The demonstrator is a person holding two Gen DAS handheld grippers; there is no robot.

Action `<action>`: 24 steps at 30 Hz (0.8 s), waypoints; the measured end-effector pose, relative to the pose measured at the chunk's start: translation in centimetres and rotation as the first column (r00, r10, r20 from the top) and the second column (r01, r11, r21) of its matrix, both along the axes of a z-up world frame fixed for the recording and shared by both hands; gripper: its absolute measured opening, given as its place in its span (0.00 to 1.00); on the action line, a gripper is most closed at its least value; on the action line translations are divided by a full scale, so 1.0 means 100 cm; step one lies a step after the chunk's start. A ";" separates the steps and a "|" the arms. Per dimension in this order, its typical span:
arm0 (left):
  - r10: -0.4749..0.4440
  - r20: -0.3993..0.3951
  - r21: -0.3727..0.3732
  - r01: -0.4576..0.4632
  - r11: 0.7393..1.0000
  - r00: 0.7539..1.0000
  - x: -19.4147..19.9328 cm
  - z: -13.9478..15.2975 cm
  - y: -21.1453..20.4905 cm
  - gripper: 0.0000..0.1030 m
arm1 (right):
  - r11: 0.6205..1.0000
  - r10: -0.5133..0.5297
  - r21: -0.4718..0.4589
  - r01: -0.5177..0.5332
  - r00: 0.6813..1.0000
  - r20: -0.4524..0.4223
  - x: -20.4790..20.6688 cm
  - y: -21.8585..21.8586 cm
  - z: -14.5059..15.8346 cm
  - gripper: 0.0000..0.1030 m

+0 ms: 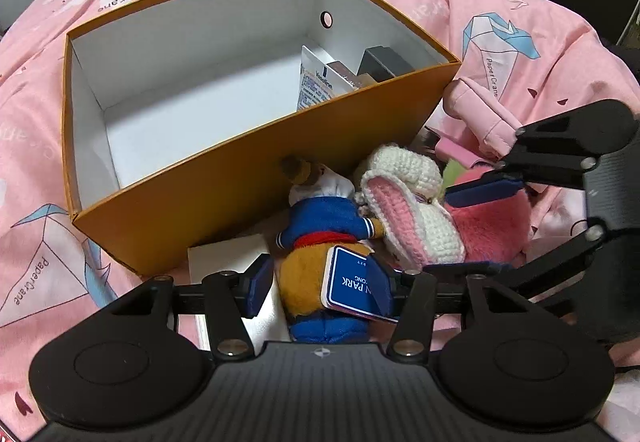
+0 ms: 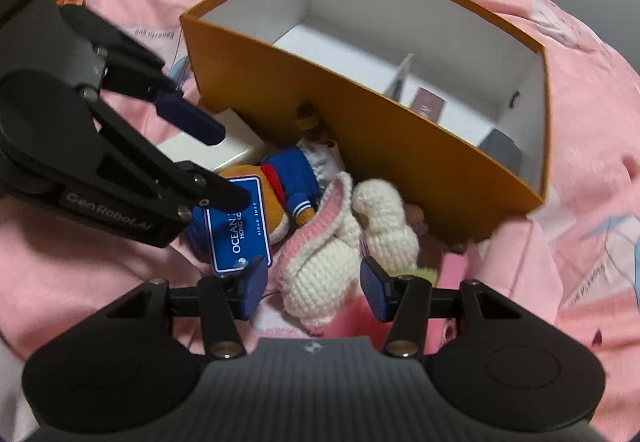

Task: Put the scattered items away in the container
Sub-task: 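Grasp the Donald Duck plush with the left tool while the right tool grasps the crocheted bunny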

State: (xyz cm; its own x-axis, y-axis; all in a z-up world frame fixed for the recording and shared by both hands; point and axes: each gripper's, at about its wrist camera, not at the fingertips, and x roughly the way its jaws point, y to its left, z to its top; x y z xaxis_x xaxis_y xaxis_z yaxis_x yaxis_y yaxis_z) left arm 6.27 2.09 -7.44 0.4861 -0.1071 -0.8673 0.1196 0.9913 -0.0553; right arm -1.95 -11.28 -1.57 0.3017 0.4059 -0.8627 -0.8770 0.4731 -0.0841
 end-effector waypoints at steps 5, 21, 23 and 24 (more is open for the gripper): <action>0.002 -0.023 -0.009 -0.002 1.000 1.000 0.001 -0.004 0.003 0.58 | 0.998 0.014 -0.060 -0.014 1.000 0.001 0.005 0.013 -0.017 0.62; 0.002 -0.046 -0.045 -0.004 0.999 0.999 0.012 -0.007 0.010 0.60 | 0.987 -0.109 0.104 0.123 0.985 -0.133 0.038 -0.032 0.019 0.47; -0.009 -0.053 -0.042 0.007 0.999 0.999 0.015 -0.009 0.008 0.60 | 0.977 -0.120 0.157 0.145 0.981 -0.155 0.043 -0.043 0.035 0.47; -0.015 -0.059 -0.043 0.012 0.999 0.998 0.017 -0.010 0.006 0.60 | 0.970 -0.131 0.181 0.161 0.977 -0.170 0.046 -0.049 0.042 0.47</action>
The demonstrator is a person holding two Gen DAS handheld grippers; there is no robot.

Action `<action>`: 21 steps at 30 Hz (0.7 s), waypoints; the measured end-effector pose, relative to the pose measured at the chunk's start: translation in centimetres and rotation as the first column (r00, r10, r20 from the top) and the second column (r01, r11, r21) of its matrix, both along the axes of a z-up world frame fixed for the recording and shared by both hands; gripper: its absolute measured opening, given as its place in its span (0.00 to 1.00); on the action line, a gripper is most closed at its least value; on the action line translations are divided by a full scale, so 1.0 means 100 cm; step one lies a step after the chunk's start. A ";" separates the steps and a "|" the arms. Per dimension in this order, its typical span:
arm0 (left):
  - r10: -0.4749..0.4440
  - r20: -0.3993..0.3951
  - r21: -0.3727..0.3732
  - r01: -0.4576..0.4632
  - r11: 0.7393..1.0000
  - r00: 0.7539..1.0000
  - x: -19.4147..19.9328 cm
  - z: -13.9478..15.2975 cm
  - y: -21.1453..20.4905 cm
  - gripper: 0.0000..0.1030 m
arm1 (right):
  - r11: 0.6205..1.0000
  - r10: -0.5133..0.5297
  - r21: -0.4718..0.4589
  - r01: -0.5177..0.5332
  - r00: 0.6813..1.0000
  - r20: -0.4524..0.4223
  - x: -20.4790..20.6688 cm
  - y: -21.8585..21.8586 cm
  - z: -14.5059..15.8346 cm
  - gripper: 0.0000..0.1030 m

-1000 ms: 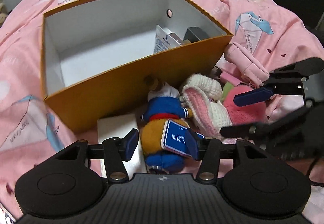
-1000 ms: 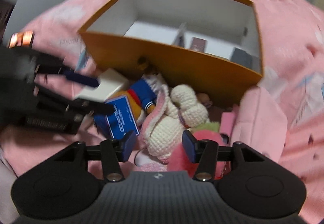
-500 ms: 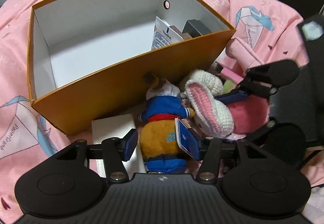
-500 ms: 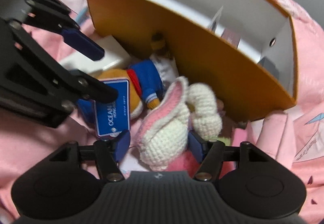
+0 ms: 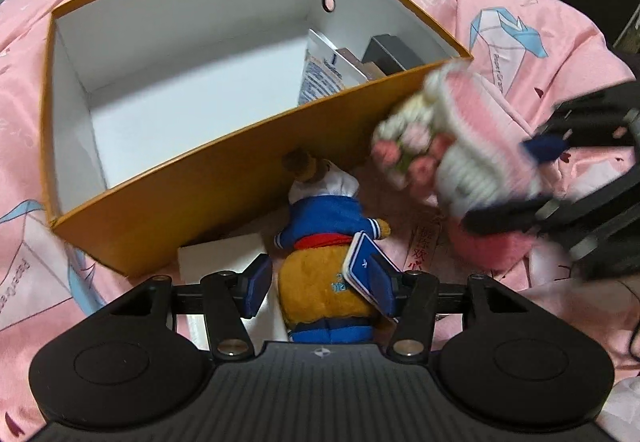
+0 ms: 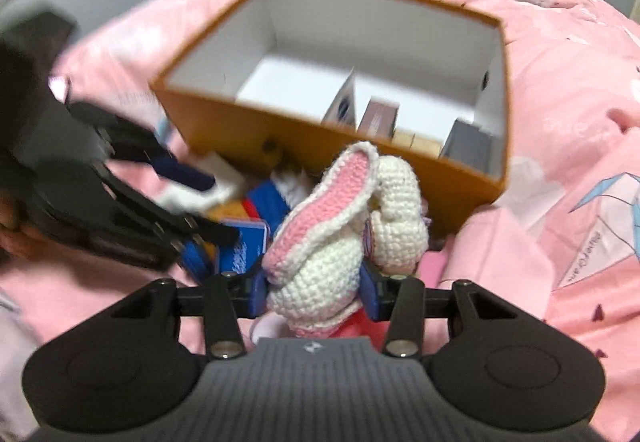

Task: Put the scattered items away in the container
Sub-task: 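Grasp the Donald Duck plush with the left tool while the right tool grasps the crocheted bunny, then lift the Donald plush with the left tool while the right tool lifts the bunny over the box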

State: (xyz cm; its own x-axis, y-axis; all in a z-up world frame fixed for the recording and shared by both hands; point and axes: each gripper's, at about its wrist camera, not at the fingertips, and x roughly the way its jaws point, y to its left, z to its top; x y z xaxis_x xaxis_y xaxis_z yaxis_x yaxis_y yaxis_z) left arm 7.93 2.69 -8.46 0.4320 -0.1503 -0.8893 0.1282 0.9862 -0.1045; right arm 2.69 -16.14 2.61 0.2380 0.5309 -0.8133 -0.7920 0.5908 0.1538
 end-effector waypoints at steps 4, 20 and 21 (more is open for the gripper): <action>-0.011 -0.028 -0.007 0.011 1.000 1.000 0.006 -0.008 -0.008 0.60 | 0.998 -0.044 0.050 0.045 0.999 -0.009 0.001 -0.016 0.013 0.47; 0.018 -0.037 0.094 -0.014 0.995 0.999 0.022 -0.025 -0.033 0.59 | 0.994 -0.076 0.072 0.078 0.997 -0.031 0.004 -0.016 -0.003 0.47; 0.023 -0.034 0.085 -0.020 0.996 0.999 0.021 -0.024 -0.031 0.58 | 0.994 -0.078 0.074 0.080 0.996 -0.031 0.004 -0.017 -0.003 0.47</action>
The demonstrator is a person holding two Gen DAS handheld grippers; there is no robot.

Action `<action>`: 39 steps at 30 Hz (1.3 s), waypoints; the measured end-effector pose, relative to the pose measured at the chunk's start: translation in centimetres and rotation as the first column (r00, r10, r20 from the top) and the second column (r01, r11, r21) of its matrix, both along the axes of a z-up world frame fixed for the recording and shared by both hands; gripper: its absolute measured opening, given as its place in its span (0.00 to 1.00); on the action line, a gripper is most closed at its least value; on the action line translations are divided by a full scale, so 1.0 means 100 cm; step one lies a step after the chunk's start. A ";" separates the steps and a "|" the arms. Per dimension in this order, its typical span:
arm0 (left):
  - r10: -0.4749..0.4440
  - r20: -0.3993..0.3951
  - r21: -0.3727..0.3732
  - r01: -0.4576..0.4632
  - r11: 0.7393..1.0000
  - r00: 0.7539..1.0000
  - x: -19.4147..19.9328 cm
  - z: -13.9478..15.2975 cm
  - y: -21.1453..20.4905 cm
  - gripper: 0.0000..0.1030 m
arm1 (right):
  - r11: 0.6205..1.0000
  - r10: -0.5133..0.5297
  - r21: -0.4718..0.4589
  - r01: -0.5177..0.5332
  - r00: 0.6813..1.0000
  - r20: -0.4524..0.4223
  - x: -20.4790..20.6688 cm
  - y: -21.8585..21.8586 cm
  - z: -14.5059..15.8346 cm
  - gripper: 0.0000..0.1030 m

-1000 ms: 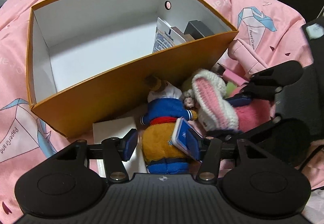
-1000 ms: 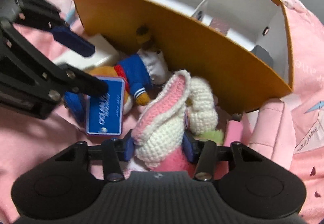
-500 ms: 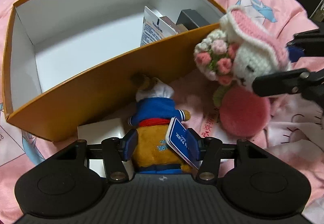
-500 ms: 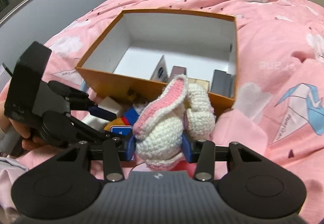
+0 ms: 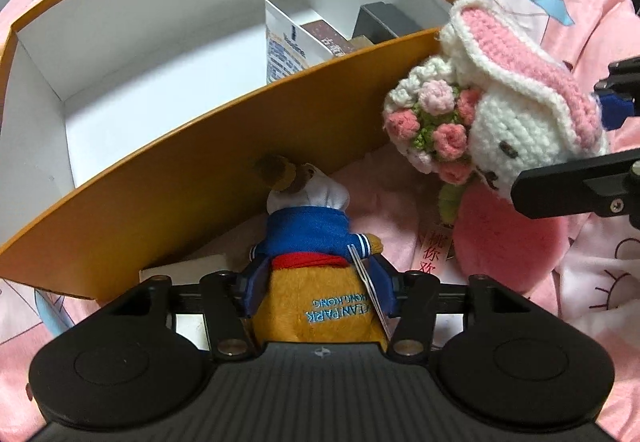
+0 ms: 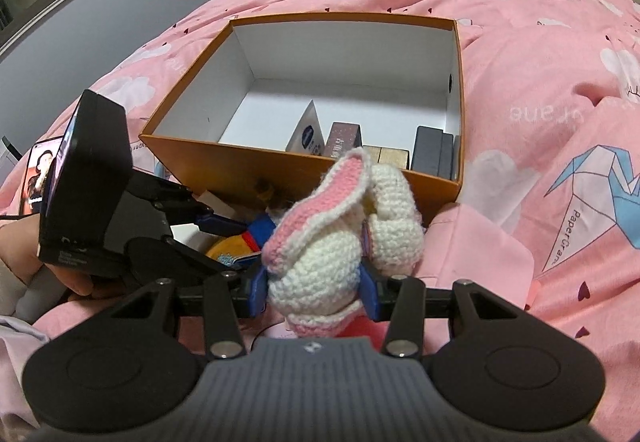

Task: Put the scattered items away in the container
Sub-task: 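Lift the Donald plush with the left tool while the right tool lifts the bunny over the box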

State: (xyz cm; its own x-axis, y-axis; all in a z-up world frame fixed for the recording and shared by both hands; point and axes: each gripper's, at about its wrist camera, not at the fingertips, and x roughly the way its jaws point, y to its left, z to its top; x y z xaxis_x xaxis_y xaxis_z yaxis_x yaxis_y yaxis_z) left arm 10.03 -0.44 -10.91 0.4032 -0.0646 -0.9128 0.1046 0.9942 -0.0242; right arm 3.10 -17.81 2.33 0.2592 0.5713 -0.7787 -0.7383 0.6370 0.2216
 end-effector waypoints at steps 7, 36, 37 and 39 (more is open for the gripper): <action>0.056 0.043 -0.116 -0.051 0.992 0.998 -0.013 0.015 0.013 0.29 | 0.999 -0.013 0.035 0.013 1.000 -0.001 -0.001 -0.007 0.006 0.47; -0.012 0.057 0.010 0.011 1.000 0.998 -0.008 0.002 -0.005 0.56 | 0.999 -0.041 0.034 0.041 0.999 0.018 -0.001 -0.008 0.010 0.48; 0.009 0.056 -0.033 -0.007 0.999 0.998 -0.009 0.004 0.002 0.55 | 0.999 -0.042 0.035 0.041 0.999 0.018 -0.001 -0.008 0.010 0.48; 0.049 0.053 -0.124 -0.042 0.991 0.997 -0.013 0.009 0.017 0.54 | 0.998 -0.043 0.038 0.043 0.999 0.017 -0.001 -0.009 0.011 0.48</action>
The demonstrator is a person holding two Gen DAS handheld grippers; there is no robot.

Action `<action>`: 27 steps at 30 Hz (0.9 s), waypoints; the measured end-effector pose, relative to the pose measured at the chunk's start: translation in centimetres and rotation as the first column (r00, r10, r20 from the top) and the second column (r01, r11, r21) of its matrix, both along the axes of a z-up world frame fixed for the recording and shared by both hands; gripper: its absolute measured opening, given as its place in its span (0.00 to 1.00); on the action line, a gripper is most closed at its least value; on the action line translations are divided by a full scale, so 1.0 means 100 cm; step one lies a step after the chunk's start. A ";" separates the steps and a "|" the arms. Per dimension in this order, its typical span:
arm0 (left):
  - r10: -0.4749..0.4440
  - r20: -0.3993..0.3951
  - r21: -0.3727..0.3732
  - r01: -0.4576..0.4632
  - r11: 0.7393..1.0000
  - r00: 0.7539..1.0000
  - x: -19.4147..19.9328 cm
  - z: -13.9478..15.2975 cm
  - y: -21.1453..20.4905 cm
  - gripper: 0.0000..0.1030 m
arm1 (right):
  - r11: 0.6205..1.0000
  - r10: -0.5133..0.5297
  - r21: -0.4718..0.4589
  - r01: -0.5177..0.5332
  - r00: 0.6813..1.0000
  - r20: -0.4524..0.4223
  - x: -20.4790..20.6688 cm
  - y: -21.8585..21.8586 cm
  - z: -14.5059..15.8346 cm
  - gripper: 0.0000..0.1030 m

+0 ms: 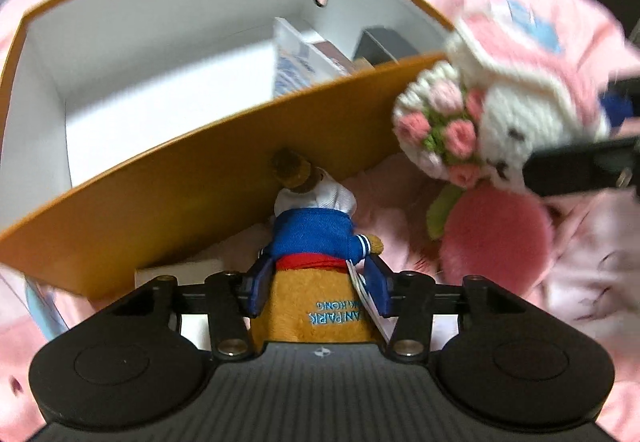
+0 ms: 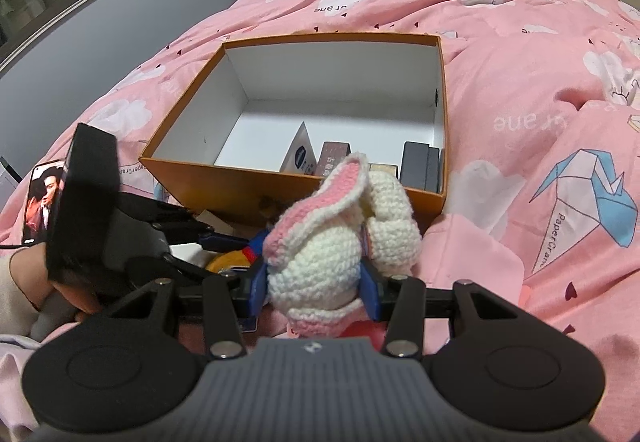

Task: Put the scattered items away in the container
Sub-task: 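Lift the Donald plush with the left tool while the right tool lifts the bunny over the box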

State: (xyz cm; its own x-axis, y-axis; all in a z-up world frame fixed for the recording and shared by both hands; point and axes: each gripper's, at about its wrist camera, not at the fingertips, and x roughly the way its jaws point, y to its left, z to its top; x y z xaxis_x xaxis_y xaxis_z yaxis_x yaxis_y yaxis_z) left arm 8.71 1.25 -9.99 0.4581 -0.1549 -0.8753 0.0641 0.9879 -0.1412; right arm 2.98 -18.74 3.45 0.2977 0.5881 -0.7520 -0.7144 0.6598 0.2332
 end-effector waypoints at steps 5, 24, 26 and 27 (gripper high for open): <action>0.074 0.015 -0.184 -0.070 0.980 0.997 -0.016 0.016 0.026 0.52 | 1.000 0.000 0.010 0.000 1.000 0.005 0.000 -0.002 0.005 0.48; 0.248 0.180 -0.363 -0.170 0.916 0.952 -0.057 0.104 0.069 0.48 | 0.975 0.081 0.203 -0.093 0.994 0.070 -0.002 0.008 0.062 0.47; 0.264 0.212 -0.365 -0.174 0.915 0.941 -0.055 0.118 0.076 0.48 | 0.966 0.101 0.228 -0.120 0.990 0.094 0.001 0.017 0.069 0.47; 0.274 0.225 -0.364 -0.180 0.914 0.935 -0.052 0.125 0.080 0.48 | 0.962 0.112 0.236 -0.134 0.988 0.106 0.002 0.023 0.071 0.47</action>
